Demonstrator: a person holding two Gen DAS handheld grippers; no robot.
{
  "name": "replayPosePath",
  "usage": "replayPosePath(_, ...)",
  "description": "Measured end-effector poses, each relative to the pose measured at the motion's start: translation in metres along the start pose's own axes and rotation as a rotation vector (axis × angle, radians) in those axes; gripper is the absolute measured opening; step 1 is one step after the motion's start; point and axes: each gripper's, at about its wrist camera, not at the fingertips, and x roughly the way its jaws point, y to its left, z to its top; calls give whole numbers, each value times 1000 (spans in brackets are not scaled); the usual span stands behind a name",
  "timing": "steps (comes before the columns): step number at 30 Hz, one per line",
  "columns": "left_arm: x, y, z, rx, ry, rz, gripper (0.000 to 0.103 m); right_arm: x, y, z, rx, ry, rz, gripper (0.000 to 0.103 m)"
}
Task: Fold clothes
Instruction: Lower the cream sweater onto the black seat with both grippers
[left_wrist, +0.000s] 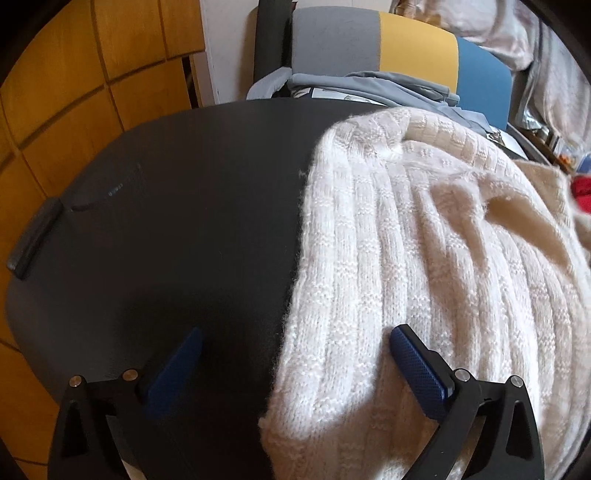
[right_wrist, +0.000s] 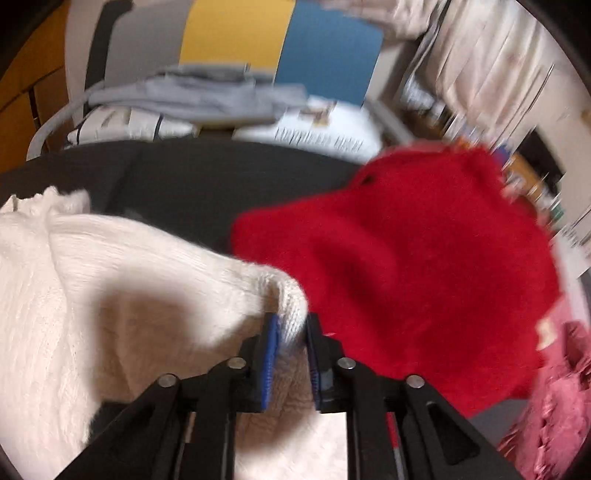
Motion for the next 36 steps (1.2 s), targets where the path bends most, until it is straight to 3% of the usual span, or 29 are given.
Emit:
replayPosePath(1, 1, 1, 2, -7, 8, -8, 103, -4, 0, -1, 22, -2, -38, 20)
replayPosePath(3, -1, 2, 4, -2, 7, -3, 103, -34, 8, -7, 54, -104, -116, 24)
replayPosePath(4, -2, 2, 5, 4, 0, 5, 103, -59, 14, -13, 74, -195, -114, 25)
replayPosePath(6, -5, 2, 7, 15, -17, 31, 103, -94, 38, -30, 64, -302, -5, 28)
replayPosePath(9, -2, 1, 7, 32, 0, 31, 103, -109, 106, -58, -109, -231, 338, 28)
replayPosePath(12, -2, 4, 6, 8, 11, 13, 103, -94, 165, -89, -157, -54, 606, 28)
replayPosePath(14, -4, 9, 2, -23, 30, -8, 103, -90, 192, -106, -190, -12, 631, 28)
replayPosePath(16, -6, 16, -4, -51, 47, -34, 103, -82, 213, -116, -256, 4, 591, 28)
replayPosePath(20, -11, 15, -17, -4, 28, -57, 102, -80, 212, -124, -312, -27, 562, 28)
replayPosePath(21, -13, 11, -19, 15, 11, -73, 92, -77, 206, -123, -291, -17, 584, 28)
replayPosePath(22, -16, 7, -20, 34, -6, -90, 67, -75, 200, -122, -271, -7, 605, 28)
replayPosePath(23, -18, 3, -21, 55, -20, -106, 51, -72, 196, -120, -252, 5, 621, 28)
replayPosePath(24, -18, -2, -17, 86, -9, -118, 26, -70, 195, -118, -235, 17, 631, 27)
replayPosePath(25, -17, -6, -12, 114, 13, -133, 14, -68, 195, -115, -223, 30, 635, 27)
replayPosePath(27, -17, -3, 0, 154, 48, -146, 14, -66, 195, -113, -213, 47, 640, 27)
replayPosePath(30, -22, 12, 26, 221, 14, -90, 14, -66, 198, -114, -223, 54, 639, 27)
replayPosePath(34, -20, 44, 62, 351, -68, 103, 14, -65, 199, -115, -223, 52, 642, 27)
replayPosePath(36, -4, 65, 78, 384, -65, 203, 14, -64, 197, -115, -210, 57, 652, 27)
